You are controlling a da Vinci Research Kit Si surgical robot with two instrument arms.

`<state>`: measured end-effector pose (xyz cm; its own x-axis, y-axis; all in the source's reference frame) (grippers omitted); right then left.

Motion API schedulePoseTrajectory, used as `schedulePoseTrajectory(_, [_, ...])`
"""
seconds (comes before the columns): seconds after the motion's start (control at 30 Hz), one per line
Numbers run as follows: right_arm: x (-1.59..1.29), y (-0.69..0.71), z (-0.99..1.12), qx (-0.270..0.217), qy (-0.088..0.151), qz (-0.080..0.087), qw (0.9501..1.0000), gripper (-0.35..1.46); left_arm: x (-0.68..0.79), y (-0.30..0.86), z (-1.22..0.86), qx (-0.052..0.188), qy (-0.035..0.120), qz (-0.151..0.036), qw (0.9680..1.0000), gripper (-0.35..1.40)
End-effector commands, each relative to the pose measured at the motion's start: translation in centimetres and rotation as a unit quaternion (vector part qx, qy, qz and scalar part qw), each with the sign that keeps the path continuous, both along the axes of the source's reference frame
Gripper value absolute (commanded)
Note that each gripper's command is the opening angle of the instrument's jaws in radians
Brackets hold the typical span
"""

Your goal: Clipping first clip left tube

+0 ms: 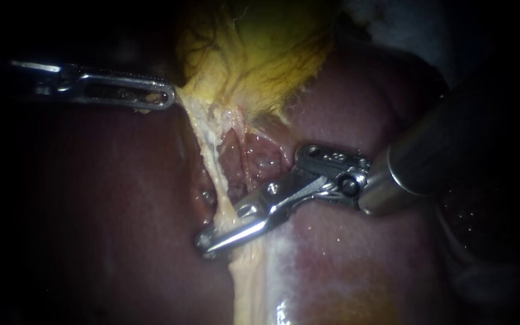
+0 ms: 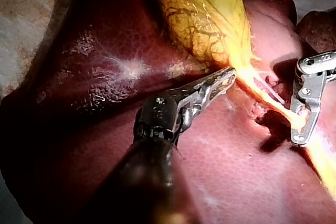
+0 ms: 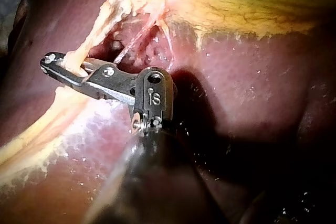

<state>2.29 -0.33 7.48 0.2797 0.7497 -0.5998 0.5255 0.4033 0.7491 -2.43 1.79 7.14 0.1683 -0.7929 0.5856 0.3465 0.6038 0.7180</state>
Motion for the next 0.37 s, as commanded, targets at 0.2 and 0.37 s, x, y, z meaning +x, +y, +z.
schedulePoseTrajectory(0.2, [0.01,0.0,-0.05,-0.019,-0.001,-0.001,0.9998,-0.35,0.0,0.0,0.0,0.0,0.0,0.0,1.0,-0.35])
schedulePoseTrajectory(0.37, [0.01,0.0,-0.05,-0.019,-0.001,-0.001,0.9998,-0.35,0.0,0.01,0.0,0.0,-0.001,-0.002,1.0,-0.35])
